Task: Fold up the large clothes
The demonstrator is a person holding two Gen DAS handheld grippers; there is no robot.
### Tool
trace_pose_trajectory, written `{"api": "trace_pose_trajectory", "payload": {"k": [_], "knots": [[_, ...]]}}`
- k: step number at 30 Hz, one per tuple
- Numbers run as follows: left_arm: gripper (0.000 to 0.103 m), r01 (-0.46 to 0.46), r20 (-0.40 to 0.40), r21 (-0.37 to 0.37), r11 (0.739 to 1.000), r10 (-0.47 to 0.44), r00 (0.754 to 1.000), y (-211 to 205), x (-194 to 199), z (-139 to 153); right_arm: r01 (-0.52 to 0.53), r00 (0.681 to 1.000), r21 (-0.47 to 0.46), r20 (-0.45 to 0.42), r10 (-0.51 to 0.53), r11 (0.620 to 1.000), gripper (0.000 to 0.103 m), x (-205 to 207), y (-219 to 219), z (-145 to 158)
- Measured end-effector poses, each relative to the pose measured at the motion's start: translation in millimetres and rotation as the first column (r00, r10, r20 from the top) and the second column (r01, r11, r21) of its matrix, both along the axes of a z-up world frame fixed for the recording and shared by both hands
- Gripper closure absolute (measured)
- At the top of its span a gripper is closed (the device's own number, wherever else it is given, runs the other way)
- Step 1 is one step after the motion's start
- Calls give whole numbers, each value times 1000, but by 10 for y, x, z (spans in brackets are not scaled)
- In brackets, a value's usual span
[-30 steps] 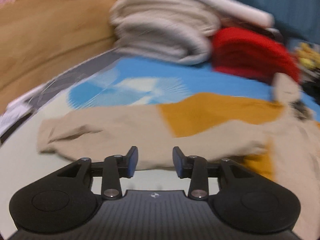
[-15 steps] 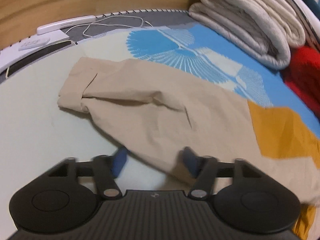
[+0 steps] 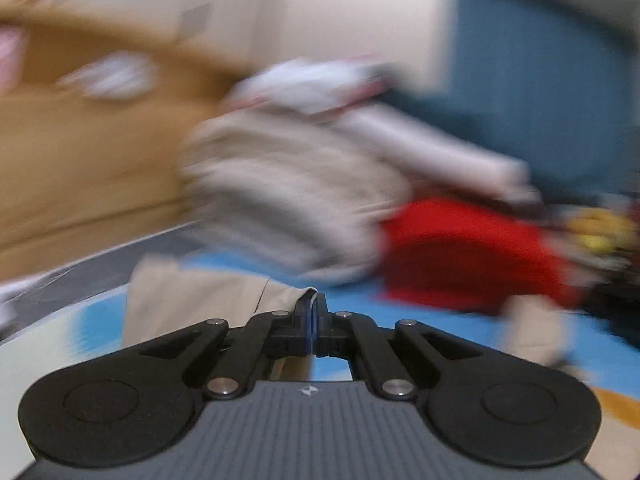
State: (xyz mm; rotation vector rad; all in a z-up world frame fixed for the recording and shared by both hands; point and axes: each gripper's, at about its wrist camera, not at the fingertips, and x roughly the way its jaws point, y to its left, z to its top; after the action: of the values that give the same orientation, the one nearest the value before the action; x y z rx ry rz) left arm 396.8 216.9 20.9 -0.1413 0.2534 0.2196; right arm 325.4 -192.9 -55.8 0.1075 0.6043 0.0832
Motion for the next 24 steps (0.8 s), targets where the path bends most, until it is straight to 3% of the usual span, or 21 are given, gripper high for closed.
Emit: {"api": "trace_pose_trajectory", "payload": {"k": [1,3,4,7,8,9,11,13,16,17,18,21,24], "knots": [[103,110,21,-7,994,-110,994,-402,26,76,8,1000,4,-1,-8,1000,76,0,-45,2],[101,316,-15,-15,949,-316,949,-1128,89,60,26,1000,13,-5,-26,1000,76,6,-139,1],[100,396,-56,-28,918,-397,916,-1421,109,-5,36,999,19,-13,-36,999,76,16,-190,-4],[82,571,-208,-141,809,-588,782,-2034,87,-273,84,995,58,-63,-80,995,76,89,-396,-47],[81,579,-233,-146,802,-597,768,-2095,21,-299,105,991,79,-91,-98,991,73,132,-483,-66],[80,555,-244,-128,822,-569,786,-2080,-46,-275,124,987,106,-115,-112,987,68,172,-568,-82],[77,437,-282,-121,891,-453,846,-1924,-93,-176,173,978,176,-150,-148,969,66,233,-764,-122],[77,308,-335,-159,938,-344,877,-1717,-121,-104,204,971,239,-173,-165,949,66,286,-911,-168],[72,225,-345,-116,967,-252,904,-1528,-318,-91,235,965,277,-183,-189,932,65,349,-1020,-261],[63,224,-338,-71,972,-235,911,-1508,-369,-157,242,963,292,-189,-192,926,64,373,-1036,-301],[59,229,-341,-20,973,-222,914,-1497,-378,-236,244,962,306,-194,-190,920,64,405,-1034,-326],[59,242,-460,128,962,-158,874,-1580,-226,-588,229,967,318,-184,-177,920,64,505,-1001,-391],[59,270,-485,109,957,-186,855,-1530,-37,-725,205,972,318,-175,-156,926,64,650,-936,-476]]}}
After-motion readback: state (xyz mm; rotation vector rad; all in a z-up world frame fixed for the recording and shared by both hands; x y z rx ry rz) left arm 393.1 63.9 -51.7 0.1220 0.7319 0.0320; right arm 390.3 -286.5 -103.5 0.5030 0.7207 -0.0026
